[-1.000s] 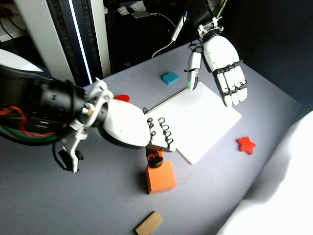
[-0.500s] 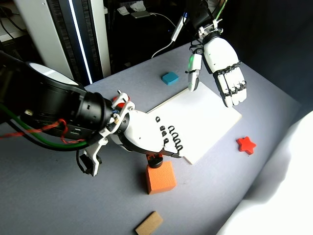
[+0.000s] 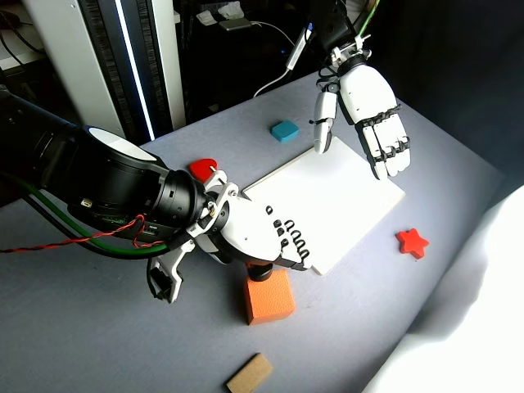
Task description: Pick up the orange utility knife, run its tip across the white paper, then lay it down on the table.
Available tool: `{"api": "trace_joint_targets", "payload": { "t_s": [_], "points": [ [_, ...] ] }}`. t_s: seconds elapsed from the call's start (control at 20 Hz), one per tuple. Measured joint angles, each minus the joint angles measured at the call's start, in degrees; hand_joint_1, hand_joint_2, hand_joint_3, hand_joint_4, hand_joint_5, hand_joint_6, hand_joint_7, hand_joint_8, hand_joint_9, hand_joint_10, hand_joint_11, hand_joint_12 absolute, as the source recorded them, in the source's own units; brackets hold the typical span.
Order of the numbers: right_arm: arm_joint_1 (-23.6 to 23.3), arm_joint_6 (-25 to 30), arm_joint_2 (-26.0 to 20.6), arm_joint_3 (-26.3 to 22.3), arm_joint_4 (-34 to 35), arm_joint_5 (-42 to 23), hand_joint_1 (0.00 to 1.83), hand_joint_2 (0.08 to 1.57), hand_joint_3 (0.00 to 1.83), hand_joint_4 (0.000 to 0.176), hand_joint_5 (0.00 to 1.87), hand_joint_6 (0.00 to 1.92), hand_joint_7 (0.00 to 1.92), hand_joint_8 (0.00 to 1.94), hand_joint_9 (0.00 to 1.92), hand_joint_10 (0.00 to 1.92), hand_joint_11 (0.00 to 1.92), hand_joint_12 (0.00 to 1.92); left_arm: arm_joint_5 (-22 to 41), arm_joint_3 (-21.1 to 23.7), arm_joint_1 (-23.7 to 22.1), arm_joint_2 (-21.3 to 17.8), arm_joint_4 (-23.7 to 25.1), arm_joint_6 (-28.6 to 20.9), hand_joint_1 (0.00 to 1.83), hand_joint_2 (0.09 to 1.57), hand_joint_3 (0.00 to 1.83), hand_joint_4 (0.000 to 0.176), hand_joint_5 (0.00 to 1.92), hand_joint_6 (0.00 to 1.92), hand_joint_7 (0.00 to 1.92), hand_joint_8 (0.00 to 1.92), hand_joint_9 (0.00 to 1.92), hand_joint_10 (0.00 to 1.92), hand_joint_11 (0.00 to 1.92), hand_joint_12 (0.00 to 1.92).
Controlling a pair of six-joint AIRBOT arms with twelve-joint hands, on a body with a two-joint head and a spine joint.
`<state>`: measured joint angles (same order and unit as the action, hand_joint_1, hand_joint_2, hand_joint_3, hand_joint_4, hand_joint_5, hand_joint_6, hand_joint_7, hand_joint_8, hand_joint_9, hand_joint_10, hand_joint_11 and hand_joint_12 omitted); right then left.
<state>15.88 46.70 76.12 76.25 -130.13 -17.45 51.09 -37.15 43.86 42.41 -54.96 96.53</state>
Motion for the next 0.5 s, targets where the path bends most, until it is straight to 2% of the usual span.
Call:
{"api": "trace_joint_targets", "payload": {
  "t_s": [0.2, 0.25, 0.5],
  "points": [
    [0.15, 0.48, 0.94, 1.16, 0.02, 0.39, 1.24, 1.13, 0.07, 0.000, 0.00, 0.00, 0.00, 0.00, 0.00, 0.00, 0.00, 0.00, 0.22, 0.00, 0.00, 0.00, 0.07, 0.00, 0.00, 1.24, 0.00, 0.011, 0.00, 0.00, 0.01, 0.00, 0.00, 0.00, 0.00, 0.08],
    [0.31, 0.63, 1.27, 1.53, 0.04, 0.66, 1.22, 1.16, 0.09, 0.000, 0.00, 0.00, 0.00, 0.00, 0.00, 0.00, 0.00, 0.00, 0.28, 0.00, 0.02, 0.00, 0.02, 0.02, 0.00, 1.24, 0.00, 0.011, 0.00, 0.00, 0.02, 0.00, 0.01, 0.00, 0.00, 0.20],
    [1.60, 1.16, 1.90, 1.55, 0.24, 2.38, 1.20, 1.22, 0.13, 0.000, 0.00, 0.00, 0.00, 0.00, 0.00, 0.00, 0.00, 0.00, 0.44, 0.02, 0.13, 0.00, 0.07, 0.00, 0.00, 1.23, 0.00, 0.017, 0.00, 0.00, 0.02, 0.00, 0.02, 0.00, 0.00, 0.27]
  ]
}}
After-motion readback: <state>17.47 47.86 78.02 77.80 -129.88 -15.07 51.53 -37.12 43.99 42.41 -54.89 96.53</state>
